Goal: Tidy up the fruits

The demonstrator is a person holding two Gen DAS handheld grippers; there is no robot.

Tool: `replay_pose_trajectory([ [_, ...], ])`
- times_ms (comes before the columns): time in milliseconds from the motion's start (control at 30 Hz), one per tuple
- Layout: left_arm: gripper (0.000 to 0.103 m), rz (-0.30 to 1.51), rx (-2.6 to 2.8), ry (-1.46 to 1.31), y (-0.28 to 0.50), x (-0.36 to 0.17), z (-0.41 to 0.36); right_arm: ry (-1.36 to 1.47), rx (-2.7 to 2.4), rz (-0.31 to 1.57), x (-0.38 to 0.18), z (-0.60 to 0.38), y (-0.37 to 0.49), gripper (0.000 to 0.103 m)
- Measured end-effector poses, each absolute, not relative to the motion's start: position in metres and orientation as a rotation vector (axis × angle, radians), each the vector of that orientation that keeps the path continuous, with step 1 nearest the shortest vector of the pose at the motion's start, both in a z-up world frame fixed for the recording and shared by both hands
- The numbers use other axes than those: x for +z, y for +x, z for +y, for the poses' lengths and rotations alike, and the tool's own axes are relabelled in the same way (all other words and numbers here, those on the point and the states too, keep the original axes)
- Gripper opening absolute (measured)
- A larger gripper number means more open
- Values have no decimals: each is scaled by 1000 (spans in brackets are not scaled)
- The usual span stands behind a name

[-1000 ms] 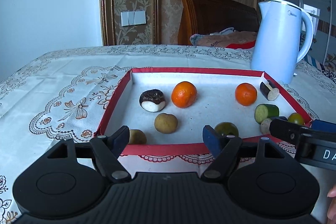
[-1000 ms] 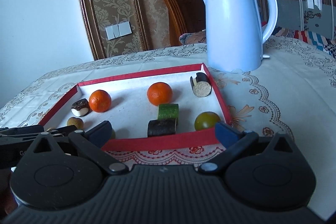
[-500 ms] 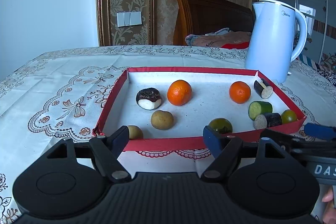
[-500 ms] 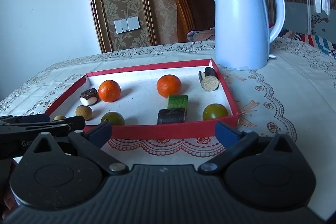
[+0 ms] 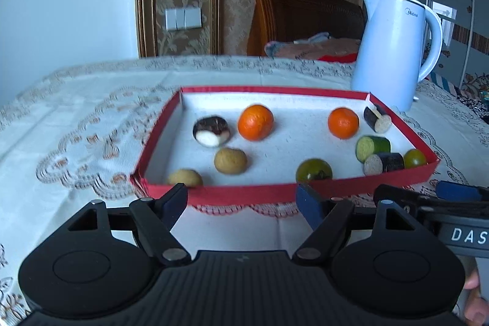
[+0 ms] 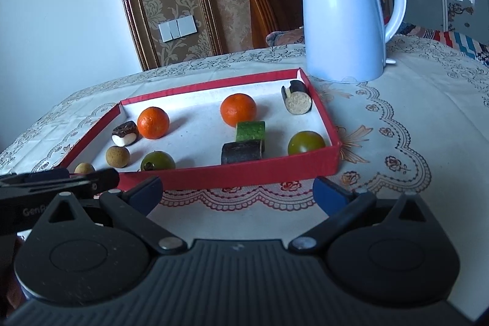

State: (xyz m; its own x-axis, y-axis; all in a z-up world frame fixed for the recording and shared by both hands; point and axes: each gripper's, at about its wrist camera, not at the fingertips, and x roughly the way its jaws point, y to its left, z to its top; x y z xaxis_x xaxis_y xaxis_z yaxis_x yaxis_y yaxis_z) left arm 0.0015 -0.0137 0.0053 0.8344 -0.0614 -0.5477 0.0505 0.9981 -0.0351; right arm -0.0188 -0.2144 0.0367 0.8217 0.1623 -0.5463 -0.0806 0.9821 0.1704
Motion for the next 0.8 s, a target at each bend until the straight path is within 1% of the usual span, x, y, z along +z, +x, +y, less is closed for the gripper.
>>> replay_pose_trajectory([
  [800,78,576,-37,-1,2,4,-17,144,131,608,34,-215,-16,103],
])
